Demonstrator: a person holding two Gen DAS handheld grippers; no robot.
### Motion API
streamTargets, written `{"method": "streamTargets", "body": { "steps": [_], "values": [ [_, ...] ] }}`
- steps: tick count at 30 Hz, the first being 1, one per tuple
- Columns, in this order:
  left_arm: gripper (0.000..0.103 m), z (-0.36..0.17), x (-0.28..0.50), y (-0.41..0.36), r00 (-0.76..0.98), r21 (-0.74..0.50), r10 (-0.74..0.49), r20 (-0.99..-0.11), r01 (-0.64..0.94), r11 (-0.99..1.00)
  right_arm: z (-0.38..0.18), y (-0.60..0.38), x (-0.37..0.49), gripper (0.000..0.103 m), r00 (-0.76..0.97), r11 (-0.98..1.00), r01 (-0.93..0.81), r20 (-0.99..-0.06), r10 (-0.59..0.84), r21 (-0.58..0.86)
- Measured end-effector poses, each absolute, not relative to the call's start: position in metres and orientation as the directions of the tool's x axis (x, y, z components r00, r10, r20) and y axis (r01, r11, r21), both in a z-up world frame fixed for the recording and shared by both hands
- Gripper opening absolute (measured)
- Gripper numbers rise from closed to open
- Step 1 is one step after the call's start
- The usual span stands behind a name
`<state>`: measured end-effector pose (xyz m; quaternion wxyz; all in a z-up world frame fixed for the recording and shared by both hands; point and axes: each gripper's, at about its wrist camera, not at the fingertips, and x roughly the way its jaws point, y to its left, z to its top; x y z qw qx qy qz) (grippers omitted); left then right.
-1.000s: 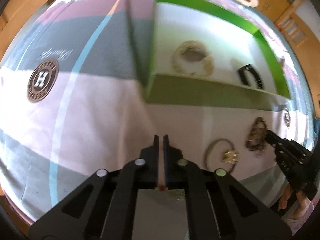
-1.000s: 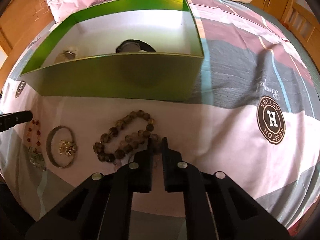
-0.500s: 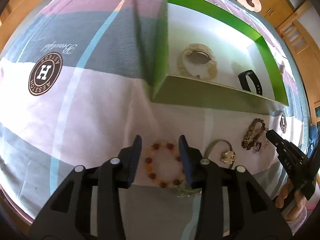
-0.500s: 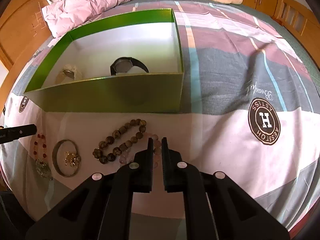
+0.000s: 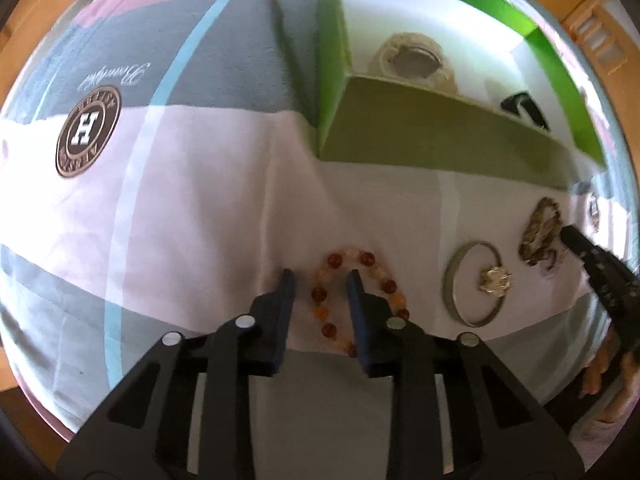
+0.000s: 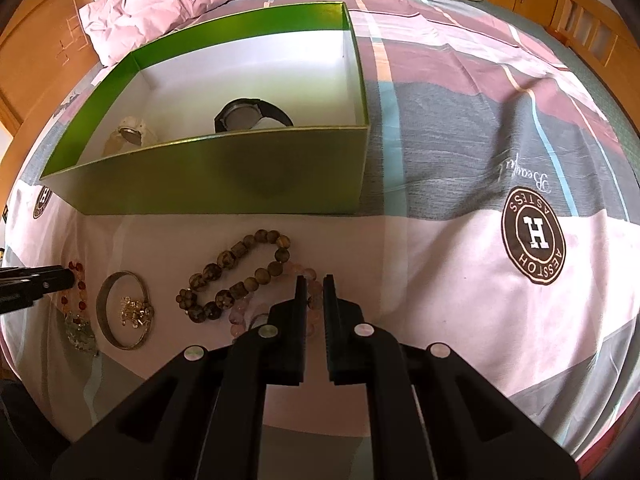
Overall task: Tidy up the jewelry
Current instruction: 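Close the left gripper on the red-orange bead bracelet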
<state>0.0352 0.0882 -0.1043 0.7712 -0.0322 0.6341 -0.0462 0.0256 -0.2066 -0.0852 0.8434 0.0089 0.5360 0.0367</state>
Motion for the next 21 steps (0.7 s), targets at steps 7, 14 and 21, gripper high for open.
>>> {"method": "streamTargets", "body": {
  "steps": [7,14,21],
  "values": [
    [0.008,-0.098,0.036,0.08,0.241,-0.112,-0.123,-0.963,0.057,0.992,-0.089,-0.21,0.025,0.008,0.404,0.997,-0.041,-0.911,0.082,0.072],
    [0.008,-0.098,0.04,0.071,0.246,-0.127,-0.144,-0.959,0.081,0.989,-0.092,-0.207,0.024,0.009,0.399,0.997,-0.061,-0.914,0.066,0.046],
    [0.01,-0.105,0.044,0.07,0.225,-0.102,-0.117,-0.967,0.079,0.992,-0.094,-0.202,0.021,0.009,0.395,0.997,-0.072,-0.917,0.061,0.035]
  ]
}}
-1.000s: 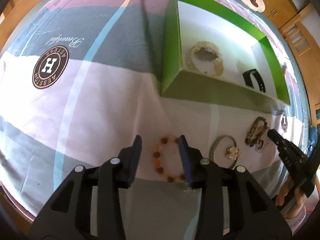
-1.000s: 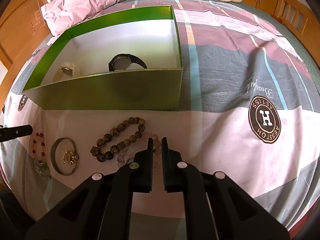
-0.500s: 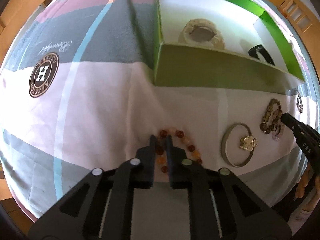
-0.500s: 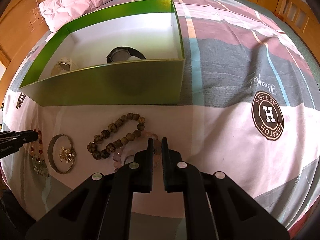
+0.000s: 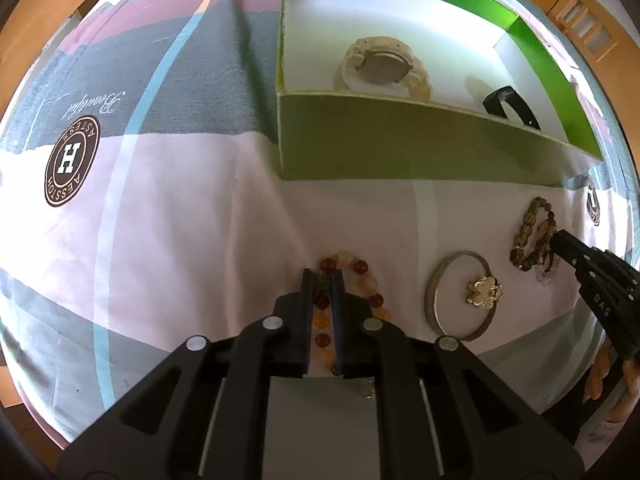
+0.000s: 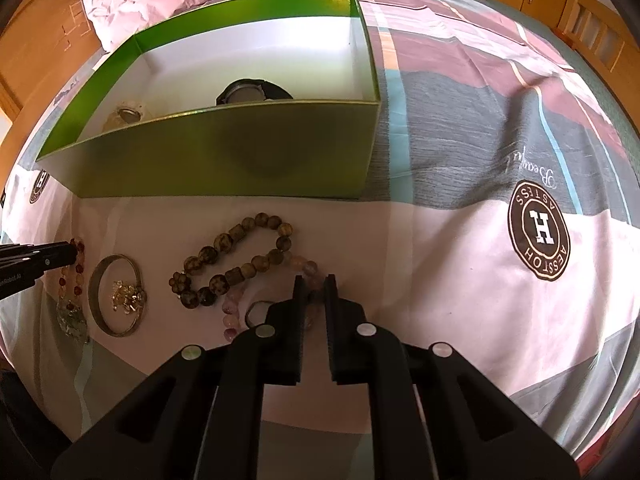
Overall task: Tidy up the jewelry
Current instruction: 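Close the left gripper on the red-orange bead bracelet, then drop the red-orange bracelet into the box while the right gripper drops the pink bracelet in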
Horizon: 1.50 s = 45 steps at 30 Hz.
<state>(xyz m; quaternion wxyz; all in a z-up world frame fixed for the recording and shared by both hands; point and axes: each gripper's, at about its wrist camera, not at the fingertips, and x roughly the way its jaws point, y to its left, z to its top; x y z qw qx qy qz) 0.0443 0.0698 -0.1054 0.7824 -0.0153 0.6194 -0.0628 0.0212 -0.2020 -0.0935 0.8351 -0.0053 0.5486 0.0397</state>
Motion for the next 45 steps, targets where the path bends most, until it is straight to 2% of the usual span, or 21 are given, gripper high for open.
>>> {"method": "streamTargets", "body": {
  "steps": [6,11,18,26,32,37,45],
  "values": [
    [0.01,-0.108,0.043,0.055,0.245,-0.047,-0.07,-0.967,0.101,0.994,-0.094,-0.197,0.021,0.009,0.4,0.997,-0.078,-0.916,0.039,0.008],
    [0.008,-0.097,0.034,0.036,0.291,-0.083,-0.11,-0.95,0.105,0.991,-0.087,-0.202,0.019,0.008,0.426,0.997,-0.046,-0.901,0.078,0.064],
    [0.008,-0.059,0.02,0.021,0.422,-0.116,-0.172,-0.89,0.155,0.981,-0.045,-0.203,0.006,0.008,0.585,0.991,-0.057,-0.801,0.131,0.12],
    [0.008,-0.032,0.014,0.014,0.507,-0.098,-0.197,-0.839,0.216,0.971,-0.008,-0.193,-0.011,0.008,0.65,0.978,-0.129,-0.73,0.208,0.164],
    [0.008,-0.003,-0.003,0.015,0.641,-0.093,-0.227,-0.733,0.236,0.967,0.009,-0.194,-0.017,0.008,0.711,0.974,-0.151,-0.666,0.227,0.171],
    [0.008,-0.015,0.005,0.015,0.591,-0.099,-0.216,-0.777,0.223,0.97,0.007,-0.196,-0.012,0.008,0.692,0.967,-0.152,-0.676,0.251,0.204],
    [0.008,-0.022,0.002,0.011,0.579,-0.079,-0.195,-0.791,0.22,0.972,0.005,-0.188,-0.014,0.008,0.689,0.967,-0.172,-0.679,0.253,0.186]
  ]
}}
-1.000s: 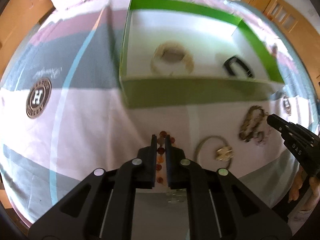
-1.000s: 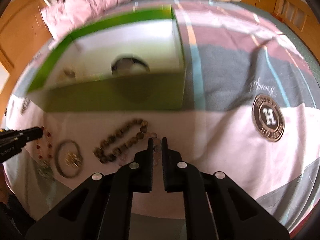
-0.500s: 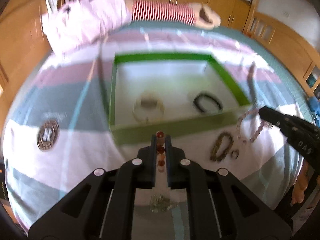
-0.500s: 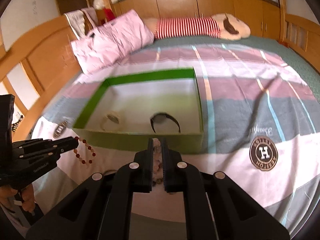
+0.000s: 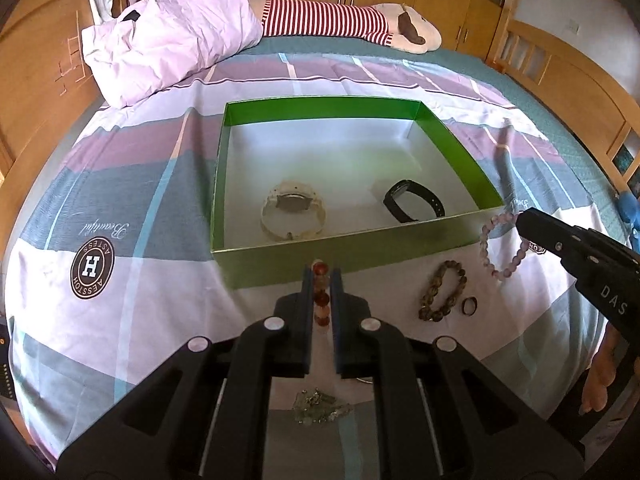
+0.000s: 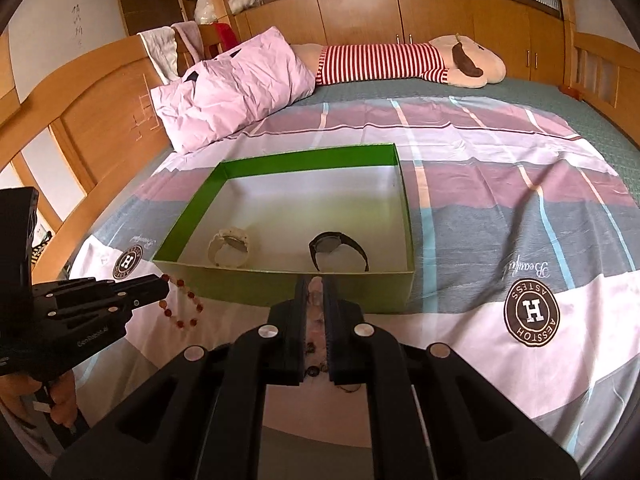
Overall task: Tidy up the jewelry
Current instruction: 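Drop the red-orange bracelet into the box while the right gripper drops the pink bracelet in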
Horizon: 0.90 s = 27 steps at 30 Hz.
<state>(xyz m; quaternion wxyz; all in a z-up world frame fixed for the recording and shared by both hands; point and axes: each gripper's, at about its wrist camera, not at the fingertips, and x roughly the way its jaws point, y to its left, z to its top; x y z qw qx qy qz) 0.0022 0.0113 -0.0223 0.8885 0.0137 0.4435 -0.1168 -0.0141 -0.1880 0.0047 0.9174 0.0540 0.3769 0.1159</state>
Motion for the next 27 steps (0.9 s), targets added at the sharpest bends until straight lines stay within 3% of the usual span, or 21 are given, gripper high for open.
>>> {"method": "streamTargets", "body": {
  "steps": [8,17,21,27],
  "values": [
    [0.008,-0.012,0.002,0.011,0.61,-0.08,-0.203,-0.766,0.224,0.971,0.013,-0.184,-0.014,0.008,0.699,0.965,-0.183,-0.665,0.262,0.188],
    [0.008,0.03,0.058,0.016,0.648,-0.162,-0.267,-0.714,0.218,0.962,0.056,-0.181,0.029,0.008,0.761,0.96,-0.203,-0.586,0.278,0.192],
    [0.008,0.019,0.083,0.017,0.609,-0.227,-0.309,-0.731,0.211,0.951,0.037,-0.189,0.059,0.008,0.731,0.955,-0.162,-0.62,0.286,0.249],
    [0.008,-0.02,0.103,0.018,0.548,-0.213,-0.269,-0.792,0.165,0.963,0.002,-0.19,0.077,0.008,0.667,0.964,-0.131,-0.698,0.26,0.233]
  ]
}}
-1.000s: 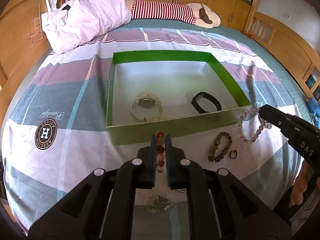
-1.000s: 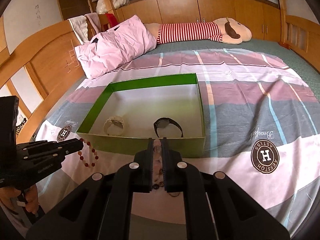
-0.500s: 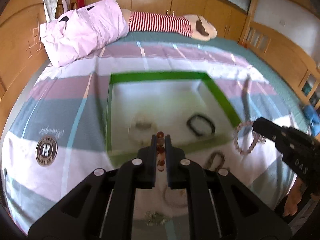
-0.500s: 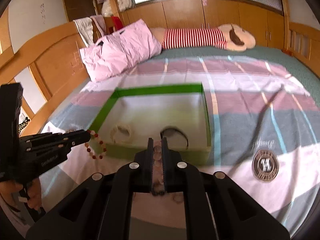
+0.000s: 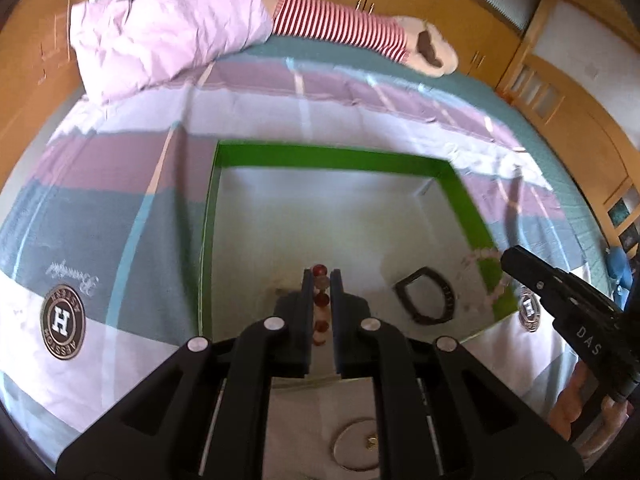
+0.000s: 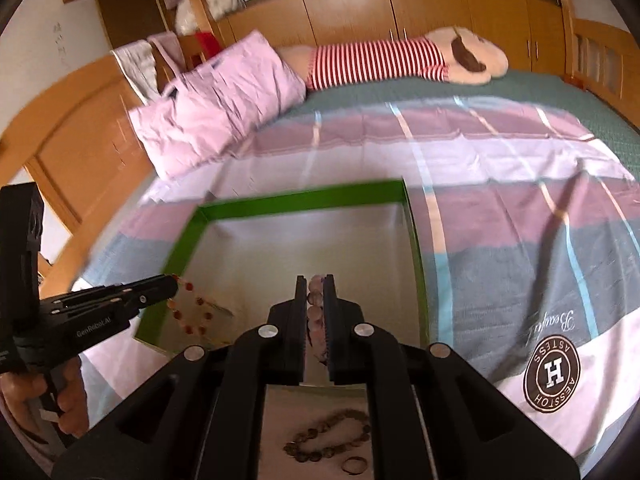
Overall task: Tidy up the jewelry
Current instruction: 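Drop the red-orange bracelet into the box while the right gripper drops the pink bracelet in, then grasp the dark wooden bead bracelet with the right gripper while the left grasps the crystal piece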
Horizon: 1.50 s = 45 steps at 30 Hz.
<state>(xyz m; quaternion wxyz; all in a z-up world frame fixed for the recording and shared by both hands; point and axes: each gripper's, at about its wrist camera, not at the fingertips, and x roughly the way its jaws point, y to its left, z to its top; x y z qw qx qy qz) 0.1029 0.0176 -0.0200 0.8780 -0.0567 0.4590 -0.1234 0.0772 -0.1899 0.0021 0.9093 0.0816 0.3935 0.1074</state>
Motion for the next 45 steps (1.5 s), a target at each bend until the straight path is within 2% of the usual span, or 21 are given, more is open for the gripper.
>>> {"method": "streamTargets", "body": {
  "steps": [2,3,4,8,10,12,17,23,26,28,32,33,34,35,37,40,45],
  "values": [
    [0.023,-0.027,0.105,0.019,0.54,-0.209,-0.257,-0.801,0.15,0.966,-0.001,-0.192,0.076,0.015,0.651,0.962,-0.124,-0.712,0.264,0.243],
    [0.035,-0.028,0.103,0.02,0.536,-0.216,-0.259,-0.803,0.142,0.966,0.0,-0.193,0.074,0.026,0.646,0.959,-0.125,-0.713,0.272,0.253],
    [0.037,-0.028,0.101,0.021,0.534,-0.228,-0.265,-0.803,0.136,0.964,0.002,-0.195,0.07,0.032,0.644,0.956,-0.129,-0.71,0.284,0.265],
    [0.04,-0.017,0.073,0.023,0.536,-0.238,-0.296,-0.791,0.177,0.955,0.011,-0.197,0.041,0.032,0.594,0.95,-0.181,-0.742,0.312,0.255],
    [0.049,-0.017,0.053,0.021,0.518,-0.213,-0.291,-0.805,0.205,0.955,0.004,-0.194,0.029,0.032,0.548,0.949,-0.21,-0.775,0.314,0.236],
    [0.053,-0.027,0.039,0.021,0.485,-0.223,-0.306,-0.819,0.222,0.949,-0.015,-0.193,0.021,0.032,0.494,0.954,-0.201,-0.818,0.294,0.222],
    [0.054,-0.07,0.025,0.026,0.332,-0.231,-0.268,-0.904,0.147,0.962,-0.061,-0.187,0.021,0.032,0.362,0.965,-0.169,-0.898,0.252,0.203],
    [0.057,-0.081,0.028,0.021,0.293,-0.181,-0.223,-0.93,0.164,0.97,-0.062,-0.173,0.017,0.035,0.367,0.964,-0.205,-0.899,0.239,0.172],
    [0.057,-0.085,0.026,0.033,0.237,-0.203,-0.232,-0.943,0.139,0.969,-0.067,-0.173,0.02,0.036,0.369,0.97,-0.197,-0.906,0.209,0.144],
    [0.067,-0.082,0.019,0.039,0.215,-0.236,-0.266,-0.94,0.154,0.959,-0.071,-0.175,0.023,0.035,0.361,0.971,-0.187,-0.909,0.207,0.147],
    [0.07,-0.085,0.002,0.038,0.192,-0.256,-0.289,-0.938,0.183,0.949,-0.076,-0.182,0.029,0.036,0.352,0.974,-0.151,-0.912,0.211,0.168],
    [0.069,-0.091,0.001,0.037,0.179,-0.236,-0.267,-0.947,0.18,0.955,-0.077,-0.184,0.03,0.036,0.353,0.974,-0.145,-0.91,0.216,0.175],
    [0.058,-0.096,0.002,0.036,0.169,-0.22,-0.248,-0.954,0.172,0.96,-0.076,-0.184,0.03,0.036,0.356,0.974,-0.142,-0.909,0.218,0.177],
    [0.052,-0.1,0.004,0.035,0.159,-0.21,-0.236,-0.959,0.163,0.964,-0.075,-0.183,0.03,0.036,0.363,0.975,-0.141,-0.907,0.215,0.174],
    [0.025,-0.103,0.006,0.036,0.168,-0.185,-0.211,-0.963,0.155,0.97,-0.074,-0.183,0.031,0.035,0.383,0.977,-0.137,-0.901,0.204,0.164],
    [0.008,-0.1,0.006,0.033,0.179,-0.23,-0.259,-0.949,0.168,0.958,-0.071,-0.187,0.031,0.035,0.41,0.981,-0.11,-0.892,0.191,0.16],
    [0.007,-0.096,0.015,0.043,0.237,-0.253,-0.273,-0.932,0.112,0.961,-0.075,-0.196,0.035,0.035,0.436,0.984,-0.064,-0.882,0.177,0.166]
  ]
}}
